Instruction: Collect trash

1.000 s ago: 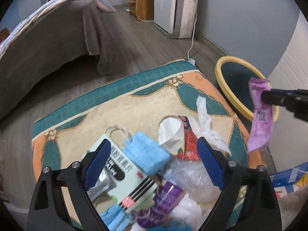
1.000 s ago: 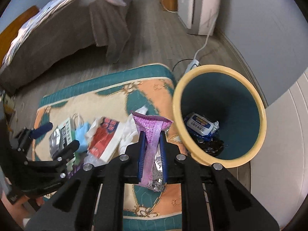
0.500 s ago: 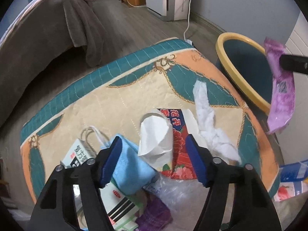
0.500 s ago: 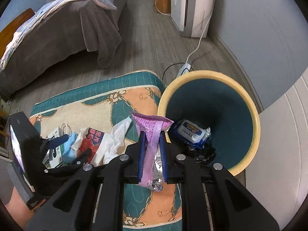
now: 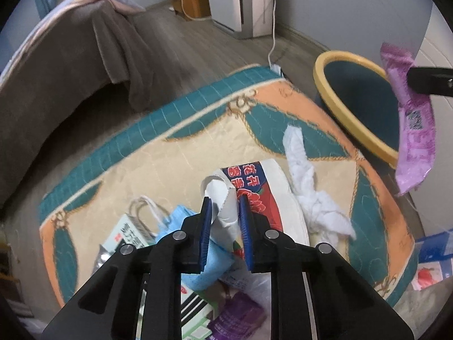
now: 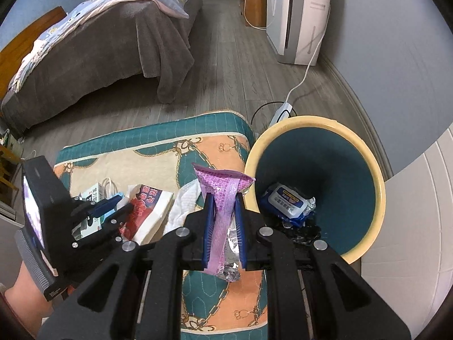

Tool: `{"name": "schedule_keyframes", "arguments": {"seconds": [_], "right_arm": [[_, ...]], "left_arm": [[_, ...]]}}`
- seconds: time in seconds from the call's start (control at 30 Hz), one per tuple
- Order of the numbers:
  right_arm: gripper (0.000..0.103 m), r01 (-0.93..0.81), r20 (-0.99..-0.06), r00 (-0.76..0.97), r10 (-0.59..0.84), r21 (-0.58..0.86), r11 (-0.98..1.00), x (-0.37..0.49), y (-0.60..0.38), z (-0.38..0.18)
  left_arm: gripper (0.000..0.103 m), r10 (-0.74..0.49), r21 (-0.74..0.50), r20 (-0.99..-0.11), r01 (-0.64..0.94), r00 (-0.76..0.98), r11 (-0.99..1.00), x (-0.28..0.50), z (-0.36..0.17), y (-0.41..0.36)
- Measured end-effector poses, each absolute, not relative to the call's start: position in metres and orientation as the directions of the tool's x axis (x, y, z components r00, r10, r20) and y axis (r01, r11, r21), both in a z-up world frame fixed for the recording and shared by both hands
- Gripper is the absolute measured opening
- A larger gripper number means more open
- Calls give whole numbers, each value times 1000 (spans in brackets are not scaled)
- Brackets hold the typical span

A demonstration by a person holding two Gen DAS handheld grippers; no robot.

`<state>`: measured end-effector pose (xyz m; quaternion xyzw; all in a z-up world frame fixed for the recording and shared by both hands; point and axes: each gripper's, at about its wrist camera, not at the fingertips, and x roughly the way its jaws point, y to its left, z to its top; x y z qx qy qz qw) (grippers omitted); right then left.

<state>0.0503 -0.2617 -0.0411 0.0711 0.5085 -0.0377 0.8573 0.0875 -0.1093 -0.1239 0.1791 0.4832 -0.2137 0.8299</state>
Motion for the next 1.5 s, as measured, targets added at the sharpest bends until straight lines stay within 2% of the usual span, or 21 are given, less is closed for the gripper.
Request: {"name": "schedule_keyframes", "arguments": {"seconds": [0.5, 0.77, 1.5], "right_arm": [[14, 205, -850, 527, 4, 131, 970, 49, -290, -25], [14, 266, -833, 552, -19, 154, 952, 45, -320, -16], [14, 398, -831, 552, -72, 187, 898, 26, -401, -24]], "left_arm": [[20, -260, 93, -765, 501, 589, 861, 83, -52, -112], [20, -320, 43, -720, 500, 616, 865, 79, -26, -121], [21, -447, 2, -706, 633, 549, 774, 35, -16, -188]]}}
